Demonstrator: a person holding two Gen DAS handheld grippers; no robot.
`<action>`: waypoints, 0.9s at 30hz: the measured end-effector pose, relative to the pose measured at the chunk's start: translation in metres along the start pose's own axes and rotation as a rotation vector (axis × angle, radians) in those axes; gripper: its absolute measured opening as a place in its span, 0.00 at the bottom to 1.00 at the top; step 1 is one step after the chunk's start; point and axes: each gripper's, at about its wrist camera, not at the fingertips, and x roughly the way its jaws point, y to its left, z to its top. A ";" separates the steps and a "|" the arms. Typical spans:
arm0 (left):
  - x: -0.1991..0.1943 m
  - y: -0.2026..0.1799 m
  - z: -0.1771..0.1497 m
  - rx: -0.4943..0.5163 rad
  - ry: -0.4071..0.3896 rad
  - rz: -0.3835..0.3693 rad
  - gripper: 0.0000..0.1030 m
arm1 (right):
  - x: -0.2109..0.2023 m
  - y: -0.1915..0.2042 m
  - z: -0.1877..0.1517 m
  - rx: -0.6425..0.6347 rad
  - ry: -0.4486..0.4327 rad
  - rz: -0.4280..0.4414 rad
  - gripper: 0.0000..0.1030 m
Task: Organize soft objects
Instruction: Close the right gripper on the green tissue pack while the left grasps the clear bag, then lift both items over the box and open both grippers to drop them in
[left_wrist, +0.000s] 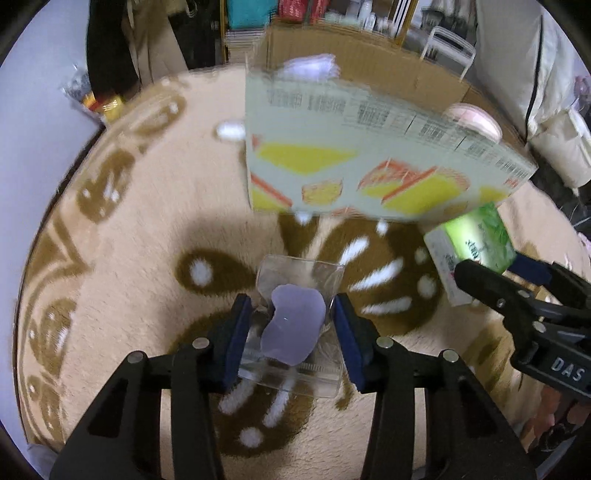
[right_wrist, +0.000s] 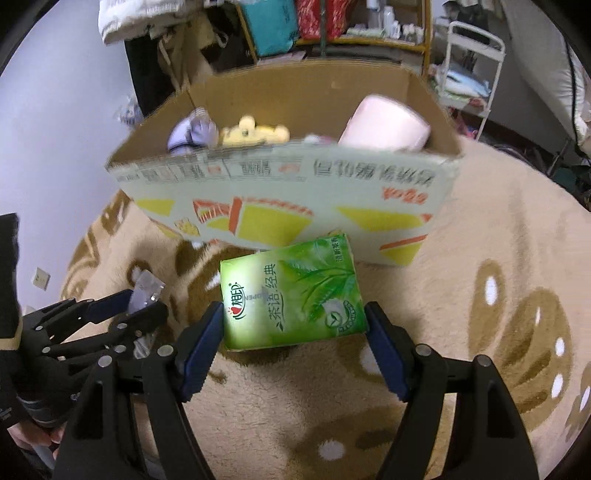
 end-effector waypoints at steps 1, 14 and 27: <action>-0.008 -0.001 -0.001 0.003 -0.029 0.004 0.43 | -0.006 -0.001 0.000 0.005 -0.017 -0.003 0.77; -0.122 -0.020 0.017 0.076 -0.474 0.017 0.43 | -0.088 -0.012 0.008 0.041 -0.273 0.005 0.77; -0.177 -0.035 0.065 0.146 -0.650 0.057 0.43 | -0.134 -0.007 0.051 -0.019 -0.485 0.005 0.77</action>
